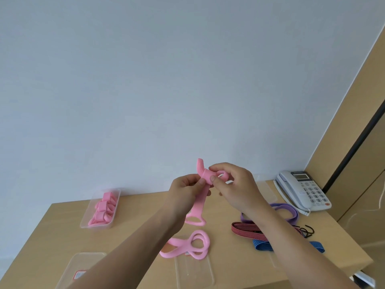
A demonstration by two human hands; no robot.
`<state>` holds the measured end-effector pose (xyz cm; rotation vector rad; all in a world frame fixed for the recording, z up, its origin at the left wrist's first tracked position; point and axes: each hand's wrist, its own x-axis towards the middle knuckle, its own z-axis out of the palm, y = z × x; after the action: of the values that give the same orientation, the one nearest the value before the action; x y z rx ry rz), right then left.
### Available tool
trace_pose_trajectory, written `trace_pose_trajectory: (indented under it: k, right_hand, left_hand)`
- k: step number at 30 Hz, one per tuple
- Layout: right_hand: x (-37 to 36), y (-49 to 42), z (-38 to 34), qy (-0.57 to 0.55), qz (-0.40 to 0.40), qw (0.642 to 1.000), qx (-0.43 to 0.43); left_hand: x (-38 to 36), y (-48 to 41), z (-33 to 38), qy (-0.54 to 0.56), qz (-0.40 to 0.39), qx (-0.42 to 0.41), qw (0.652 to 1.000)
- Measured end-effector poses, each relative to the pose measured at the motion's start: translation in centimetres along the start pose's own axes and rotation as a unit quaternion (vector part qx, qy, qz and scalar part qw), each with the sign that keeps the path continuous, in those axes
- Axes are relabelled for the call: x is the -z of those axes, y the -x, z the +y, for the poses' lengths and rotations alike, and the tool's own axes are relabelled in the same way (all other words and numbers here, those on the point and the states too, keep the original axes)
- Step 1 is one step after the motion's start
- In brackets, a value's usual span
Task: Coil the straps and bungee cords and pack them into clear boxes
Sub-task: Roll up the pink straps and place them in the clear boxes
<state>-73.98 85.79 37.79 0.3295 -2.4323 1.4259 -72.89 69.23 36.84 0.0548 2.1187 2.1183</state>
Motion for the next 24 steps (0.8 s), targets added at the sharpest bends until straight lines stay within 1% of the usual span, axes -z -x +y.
trace_pose_trajectory:
  k: [2, 6, 8, 18, 22, 24]
  right_hand:
    - [0.1, 0.0, -0.1, -0.007, -0.031, 0.999, -0.015]
    - [0.1, 0.0, -0.1, 0.022, -0.035, 0.999, -0.004]
    - [0.3, -0.1, -0.2, 0.044, -0.05, 0.998, 0.002]
    - [2.2, -0.5, -0.9, 0.114, -0.174, 0.978, 0.001]
    - [1.9, -0.4, -1.0, 0.128, -0.162, 0.978, 0.034]
    - [1.6, -0.2, -0.9, 0.119, -0.147, 0.982, 0.029]
  left_hand:
    - [0.2, 0.0, -0.1, -0.008, 0.005, 0.001, 1.0]
    - [0.4, -0.1, -0.3, -0.009, 0.003, 0.003, 1.0]
    - [0.5, -0.1, -0.3, -0.016, 0.003, 0.002, 1.0]
    - [0.4, 0.6, -0.4, -0.048, -0.004, 0.006, 0.999]
    - [0.2, 0.7, -0.4, -0.053, 0.01, 0.004, 0.999]
    - [0.1, 0.7, -0.2, -0.048, 0.014, 0.003, 0.999]
